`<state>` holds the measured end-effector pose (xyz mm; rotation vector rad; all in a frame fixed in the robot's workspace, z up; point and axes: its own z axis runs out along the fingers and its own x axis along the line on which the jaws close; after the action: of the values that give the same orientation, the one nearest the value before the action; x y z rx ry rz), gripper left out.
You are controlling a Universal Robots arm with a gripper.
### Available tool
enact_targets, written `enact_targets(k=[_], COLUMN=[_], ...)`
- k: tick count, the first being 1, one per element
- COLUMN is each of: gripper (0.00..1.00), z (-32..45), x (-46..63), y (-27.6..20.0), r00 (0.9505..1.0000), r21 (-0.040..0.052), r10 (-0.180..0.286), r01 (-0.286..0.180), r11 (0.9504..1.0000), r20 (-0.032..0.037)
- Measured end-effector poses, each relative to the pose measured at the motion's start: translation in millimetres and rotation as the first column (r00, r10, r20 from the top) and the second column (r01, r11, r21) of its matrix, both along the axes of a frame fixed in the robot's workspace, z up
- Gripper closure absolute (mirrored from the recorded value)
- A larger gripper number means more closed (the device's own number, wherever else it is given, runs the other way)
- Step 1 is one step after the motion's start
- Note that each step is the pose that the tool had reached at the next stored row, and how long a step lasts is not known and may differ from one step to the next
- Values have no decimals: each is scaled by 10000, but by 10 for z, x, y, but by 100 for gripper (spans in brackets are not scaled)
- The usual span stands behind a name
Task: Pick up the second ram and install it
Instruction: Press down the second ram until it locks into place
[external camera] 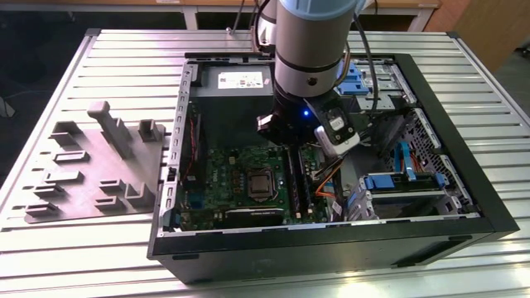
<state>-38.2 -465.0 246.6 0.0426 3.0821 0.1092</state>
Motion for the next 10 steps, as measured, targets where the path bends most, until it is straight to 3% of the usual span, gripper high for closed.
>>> enact_targets(k=[5, 10], gripper=[90, 90], z=[-1, -2], x=[0, 0], y=[91, 136], r00=[10000, 10000], r21=[0, 0], r10=[0, 1], r01=[0, -1], r11=[10000, 10000], r20=[0, 0])
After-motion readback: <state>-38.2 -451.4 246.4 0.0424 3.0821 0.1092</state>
